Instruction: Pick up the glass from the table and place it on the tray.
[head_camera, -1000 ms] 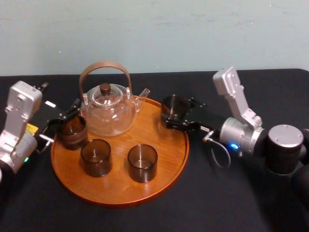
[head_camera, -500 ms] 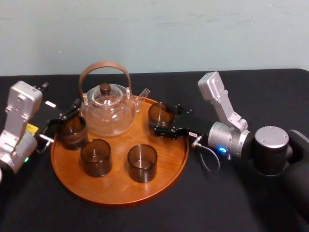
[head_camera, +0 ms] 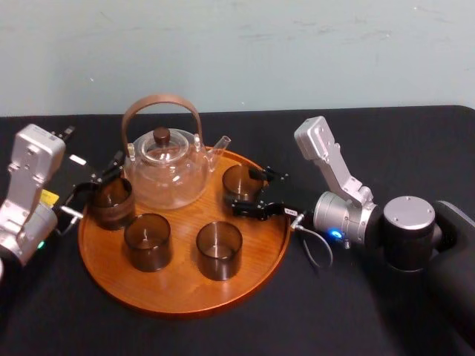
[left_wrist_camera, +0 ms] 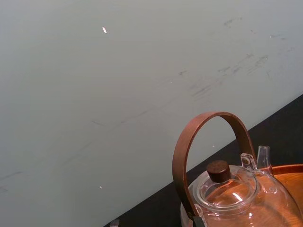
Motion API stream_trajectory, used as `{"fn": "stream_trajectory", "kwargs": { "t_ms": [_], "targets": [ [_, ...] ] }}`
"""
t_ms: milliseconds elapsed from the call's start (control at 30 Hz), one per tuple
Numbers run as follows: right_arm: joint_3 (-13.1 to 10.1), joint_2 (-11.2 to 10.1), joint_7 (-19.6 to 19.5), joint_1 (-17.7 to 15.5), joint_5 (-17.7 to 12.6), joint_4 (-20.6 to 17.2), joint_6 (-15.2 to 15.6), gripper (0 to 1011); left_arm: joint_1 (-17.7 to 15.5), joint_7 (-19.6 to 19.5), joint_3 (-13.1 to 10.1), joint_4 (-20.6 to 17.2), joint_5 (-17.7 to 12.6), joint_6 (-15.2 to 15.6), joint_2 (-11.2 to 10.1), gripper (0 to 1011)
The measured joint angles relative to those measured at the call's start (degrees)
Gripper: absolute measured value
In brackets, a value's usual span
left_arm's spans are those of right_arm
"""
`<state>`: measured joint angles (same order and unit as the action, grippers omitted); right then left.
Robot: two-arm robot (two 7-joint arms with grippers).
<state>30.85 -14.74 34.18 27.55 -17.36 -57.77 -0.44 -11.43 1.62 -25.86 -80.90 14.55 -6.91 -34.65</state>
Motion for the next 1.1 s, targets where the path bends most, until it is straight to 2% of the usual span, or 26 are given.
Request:
{"fn": "stream_trajectory", "kwargs": {
  "t_ms": [1100],
  "targets": [
    [0.54, 0.66, -0.64, 0.32, 1.7, 1.24, -0.58, 905, 0.0, 0.0, 0.0, 0.0, 0.0, 0.0, 0.0, 1001]
  ]
}}
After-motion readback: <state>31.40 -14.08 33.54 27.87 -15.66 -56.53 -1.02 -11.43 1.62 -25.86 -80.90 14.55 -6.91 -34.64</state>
